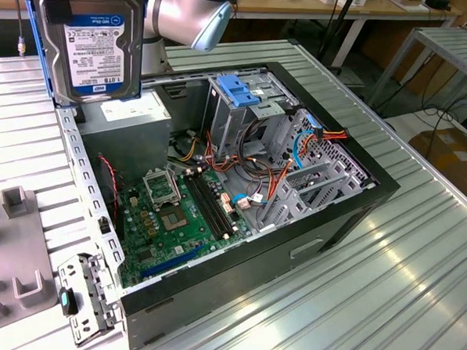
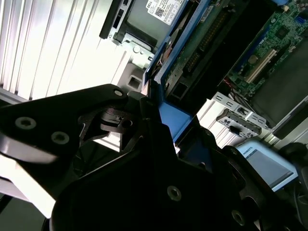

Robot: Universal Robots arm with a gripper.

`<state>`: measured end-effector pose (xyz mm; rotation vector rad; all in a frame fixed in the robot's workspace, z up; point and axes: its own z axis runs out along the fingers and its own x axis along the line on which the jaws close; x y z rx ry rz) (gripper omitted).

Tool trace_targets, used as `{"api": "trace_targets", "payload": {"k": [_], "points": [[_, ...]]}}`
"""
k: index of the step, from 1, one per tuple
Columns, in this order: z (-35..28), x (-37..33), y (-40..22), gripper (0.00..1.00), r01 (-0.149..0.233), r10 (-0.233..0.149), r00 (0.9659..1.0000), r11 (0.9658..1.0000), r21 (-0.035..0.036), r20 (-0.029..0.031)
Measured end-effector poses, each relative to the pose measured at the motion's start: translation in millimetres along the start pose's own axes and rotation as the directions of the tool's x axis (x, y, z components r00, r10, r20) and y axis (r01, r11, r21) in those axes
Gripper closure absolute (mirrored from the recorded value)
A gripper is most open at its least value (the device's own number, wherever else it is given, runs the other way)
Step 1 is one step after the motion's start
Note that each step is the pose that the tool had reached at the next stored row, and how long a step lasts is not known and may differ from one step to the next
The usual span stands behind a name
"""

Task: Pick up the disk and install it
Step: 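Pick up the disk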

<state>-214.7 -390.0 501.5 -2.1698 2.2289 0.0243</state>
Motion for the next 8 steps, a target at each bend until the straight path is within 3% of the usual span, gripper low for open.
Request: {"api": "trace_targets", "payload": {"k": [8], "points": [[0.7,0.6,-4.9,0.63,0.000,0.000,1.0000,1.0000,0.0000,0.0000]]}}
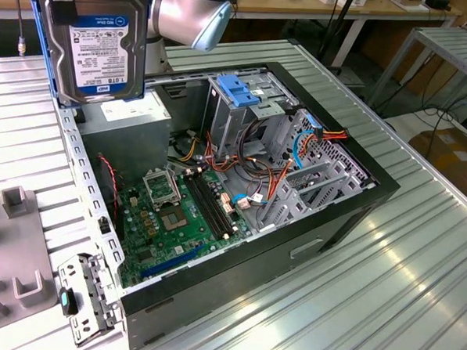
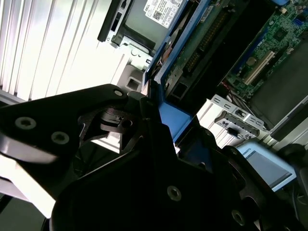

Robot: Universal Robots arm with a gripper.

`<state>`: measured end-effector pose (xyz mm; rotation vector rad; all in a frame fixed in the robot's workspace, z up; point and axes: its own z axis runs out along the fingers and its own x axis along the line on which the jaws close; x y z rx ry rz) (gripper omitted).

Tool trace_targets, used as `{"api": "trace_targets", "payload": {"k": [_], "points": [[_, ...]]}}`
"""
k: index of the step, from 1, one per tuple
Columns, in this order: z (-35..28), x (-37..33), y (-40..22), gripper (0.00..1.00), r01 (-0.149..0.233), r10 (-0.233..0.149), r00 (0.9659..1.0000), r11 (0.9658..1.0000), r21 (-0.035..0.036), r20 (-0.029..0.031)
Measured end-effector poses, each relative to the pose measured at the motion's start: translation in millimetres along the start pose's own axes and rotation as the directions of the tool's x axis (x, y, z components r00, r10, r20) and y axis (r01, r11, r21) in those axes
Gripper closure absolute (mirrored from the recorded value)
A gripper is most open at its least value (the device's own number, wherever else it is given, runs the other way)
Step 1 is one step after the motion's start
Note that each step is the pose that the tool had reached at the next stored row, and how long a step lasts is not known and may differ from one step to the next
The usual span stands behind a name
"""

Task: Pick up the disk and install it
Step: 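Pick up the disk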

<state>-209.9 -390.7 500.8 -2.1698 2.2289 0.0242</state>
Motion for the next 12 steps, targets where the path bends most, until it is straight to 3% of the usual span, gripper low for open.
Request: {"api": "trace_targets", "payload": {"k": [12], "points": [[1.3,1.2,-9.4,0.63,0.000,0.000,1.0000,1.0000,0.0000,0.0000]]}}
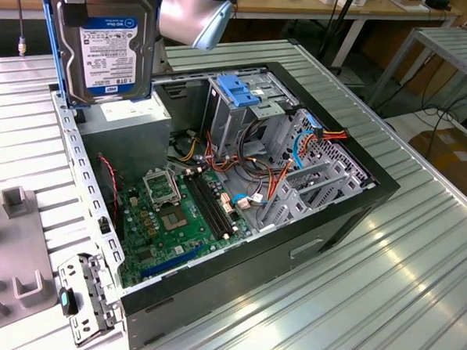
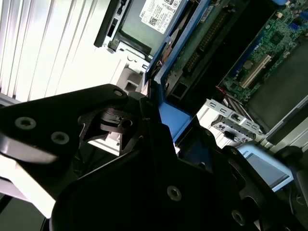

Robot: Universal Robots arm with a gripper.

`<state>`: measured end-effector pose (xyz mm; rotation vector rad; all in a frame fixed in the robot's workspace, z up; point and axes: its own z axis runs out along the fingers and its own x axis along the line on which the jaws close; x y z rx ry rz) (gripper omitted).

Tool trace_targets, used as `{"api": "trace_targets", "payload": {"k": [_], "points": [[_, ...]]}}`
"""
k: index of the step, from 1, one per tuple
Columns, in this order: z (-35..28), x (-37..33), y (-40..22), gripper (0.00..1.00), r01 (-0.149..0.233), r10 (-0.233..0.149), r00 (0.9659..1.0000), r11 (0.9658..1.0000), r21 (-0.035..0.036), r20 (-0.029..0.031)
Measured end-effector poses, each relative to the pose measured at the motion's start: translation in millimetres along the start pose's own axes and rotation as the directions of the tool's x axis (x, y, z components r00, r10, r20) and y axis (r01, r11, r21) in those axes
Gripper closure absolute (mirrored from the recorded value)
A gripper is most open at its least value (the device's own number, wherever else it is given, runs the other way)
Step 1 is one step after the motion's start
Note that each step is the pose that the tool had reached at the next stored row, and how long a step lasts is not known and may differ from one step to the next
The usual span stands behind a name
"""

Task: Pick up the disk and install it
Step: 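Pick up the disk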

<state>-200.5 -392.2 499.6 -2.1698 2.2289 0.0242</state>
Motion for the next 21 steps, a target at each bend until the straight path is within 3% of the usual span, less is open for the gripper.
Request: {"api": "trace_targets", "payload": {"k": [8,21], "points": [[1.7,6.2,-8.6,0.63,0.000,0.000,1.0000,1.0000,0.0000,0.0000],[3.5,10.4,-35.5,0.63,0.000,0.000,1.0000,1.0000,-0.0001,-0.0001]]}}
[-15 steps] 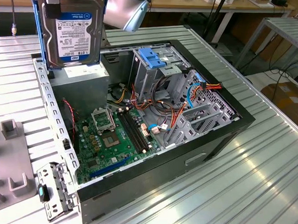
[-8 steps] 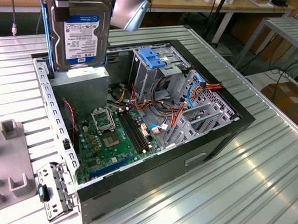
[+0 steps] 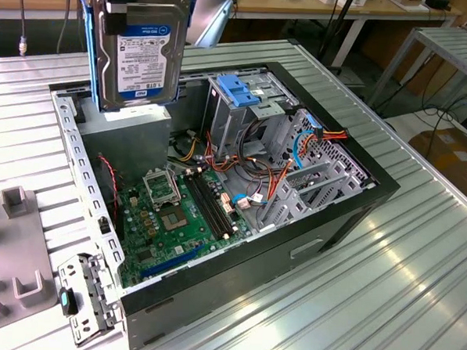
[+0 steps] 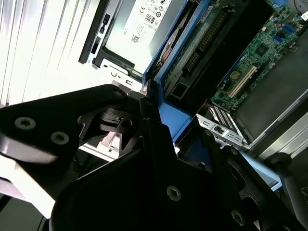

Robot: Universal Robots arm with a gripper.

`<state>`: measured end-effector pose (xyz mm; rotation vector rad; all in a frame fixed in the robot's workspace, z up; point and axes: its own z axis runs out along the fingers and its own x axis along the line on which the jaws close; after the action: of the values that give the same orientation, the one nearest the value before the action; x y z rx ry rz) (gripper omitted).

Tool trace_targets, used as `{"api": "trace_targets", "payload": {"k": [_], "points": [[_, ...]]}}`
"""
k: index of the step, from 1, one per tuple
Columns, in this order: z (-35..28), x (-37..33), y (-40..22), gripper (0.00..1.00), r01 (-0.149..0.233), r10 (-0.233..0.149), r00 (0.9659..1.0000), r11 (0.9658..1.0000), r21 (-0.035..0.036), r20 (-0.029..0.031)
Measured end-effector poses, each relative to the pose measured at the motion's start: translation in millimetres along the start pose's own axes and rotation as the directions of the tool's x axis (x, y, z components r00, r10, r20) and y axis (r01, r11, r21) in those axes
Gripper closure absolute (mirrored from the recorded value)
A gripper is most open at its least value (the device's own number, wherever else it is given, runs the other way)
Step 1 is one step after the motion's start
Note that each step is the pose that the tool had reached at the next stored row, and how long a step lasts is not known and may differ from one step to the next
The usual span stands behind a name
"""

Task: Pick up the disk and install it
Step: 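Pick up the disk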

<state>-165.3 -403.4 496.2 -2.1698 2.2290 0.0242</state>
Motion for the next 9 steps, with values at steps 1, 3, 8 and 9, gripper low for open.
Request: {"api": "trace_targets", "payload": {"k": [1,3,8,9], "points": [[0.1,0.1,-1.3,0.63,0.000,0.000,1.0000,1.0000,0.0001,0.0001],[0.4,0.3,-3.6,0.63,0.000,0.000,1.0000,1.0000,0.0001,0.0002],[0.7,0.7,-8.8,0.63,0.000,0.000,1.0000,1.0000,0.0000,0.0000],[0.8,0.8,-10.1,0.63,0.000,0.000,1.0000,1.0000,0.0001,0.0001]]}}
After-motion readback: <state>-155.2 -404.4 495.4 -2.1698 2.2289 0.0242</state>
